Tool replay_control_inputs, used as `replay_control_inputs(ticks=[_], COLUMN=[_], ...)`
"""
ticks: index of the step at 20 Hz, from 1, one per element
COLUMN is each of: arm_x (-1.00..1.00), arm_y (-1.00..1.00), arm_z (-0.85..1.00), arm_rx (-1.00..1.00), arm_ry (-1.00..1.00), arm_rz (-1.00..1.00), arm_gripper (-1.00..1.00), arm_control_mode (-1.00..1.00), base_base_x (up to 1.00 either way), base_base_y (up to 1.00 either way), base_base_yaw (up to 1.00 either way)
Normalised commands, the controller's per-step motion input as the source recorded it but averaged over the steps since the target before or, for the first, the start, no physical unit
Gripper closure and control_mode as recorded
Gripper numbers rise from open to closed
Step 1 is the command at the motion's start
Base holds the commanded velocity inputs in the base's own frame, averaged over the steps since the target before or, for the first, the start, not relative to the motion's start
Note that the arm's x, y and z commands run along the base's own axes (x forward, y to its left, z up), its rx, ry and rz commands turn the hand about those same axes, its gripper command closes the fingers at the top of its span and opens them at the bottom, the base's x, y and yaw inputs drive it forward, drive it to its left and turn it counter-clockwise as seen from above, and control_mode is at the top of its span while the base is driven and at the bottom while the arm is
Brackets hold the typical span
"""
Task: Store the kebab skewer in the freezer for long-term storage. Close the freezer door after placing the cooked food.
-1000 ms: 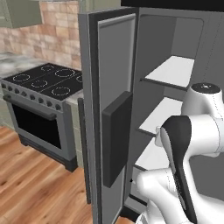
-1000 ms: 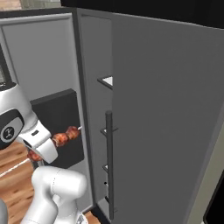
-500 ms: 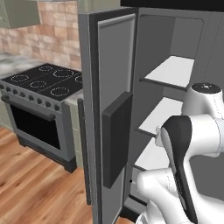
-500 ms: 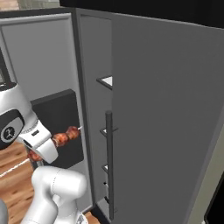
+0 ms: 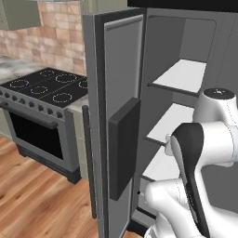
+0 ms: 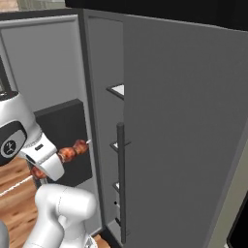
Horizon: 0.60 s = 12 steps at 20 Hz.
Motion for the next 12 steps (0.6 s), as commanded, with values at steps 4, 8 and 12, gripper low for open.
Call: replay_control_inputs(ticks=[4,8,12], arm_x=[0.00,0.10,0.49], arm_y=[0.00,0.00,0.20], arm_z=[0.00,0.03,0.28], arm_rx=[0.00,-0.02,-0.15], arm_ry=[0.00,-0.05,-0.23], arm_rz=[0.00,0.00,-0.11], arm_gripper=[1.00,1.00,1.00], arm_control_mode=[1.00,-1.00,-1.00], base_base_x=[0.14,0.09,0.00], base_base_y=[0.01,0.01,0.00], base_base_yaw=[0.00,0.00,0.00])
